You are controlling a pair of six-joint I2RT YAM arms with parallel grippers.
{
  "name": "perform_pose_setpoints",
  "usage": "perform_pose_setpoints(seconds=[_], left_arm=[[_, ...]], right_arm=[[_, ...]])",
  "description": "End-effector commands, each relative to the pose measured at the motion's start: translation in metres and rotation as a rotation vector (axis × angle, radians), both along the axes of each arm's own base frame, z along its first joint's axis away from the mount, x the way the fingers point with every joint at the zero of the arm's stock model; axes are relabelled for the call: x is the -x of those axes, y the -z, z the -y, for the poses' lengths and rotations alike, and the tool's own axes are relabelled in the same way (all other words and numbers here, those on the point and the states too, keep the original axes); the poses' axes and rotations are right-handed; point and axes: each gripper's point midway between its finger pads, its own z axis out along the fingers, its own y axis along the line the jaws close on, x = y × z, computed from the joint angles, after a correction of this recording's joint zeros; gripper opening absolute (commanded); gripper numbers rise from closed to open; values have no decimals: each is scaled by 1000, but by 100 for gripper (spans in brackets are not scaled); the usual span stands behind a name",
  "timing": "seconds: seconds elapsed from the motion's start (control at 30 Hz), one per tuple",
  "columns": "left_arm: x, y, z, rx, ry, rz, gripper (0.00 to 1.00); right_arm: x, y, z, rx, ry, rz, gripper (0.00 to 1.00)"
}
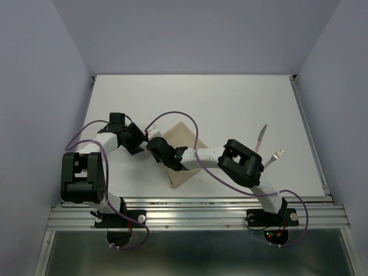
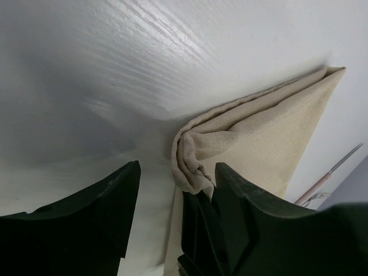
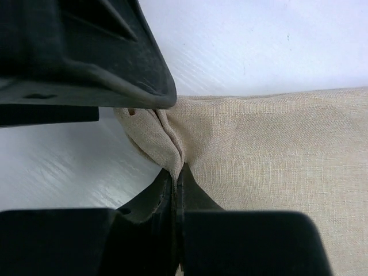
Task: Fold the napkin into a case and place the utensils inside
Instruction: Fold the lower triangle-folded napkin at the center of the board.
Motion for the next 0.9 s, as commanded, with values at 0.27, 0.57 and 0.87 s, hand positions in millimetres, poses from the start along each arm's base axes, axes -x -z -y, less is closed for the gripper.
perform_pose_setpoints(seconds=[0.27,0.57,0.87], left_arm=[[2,-18,-15,16,6,82,77],[15,-22,-18,-4,45,117,73],[38,-29,-15,-21,103,173,46]], right_arm=[[12,-30,-10,-282,-57,-245,1],[16,-36,-13,-446,-153,-522,1],[22,-29,-9,-527,-197,-797,1]])
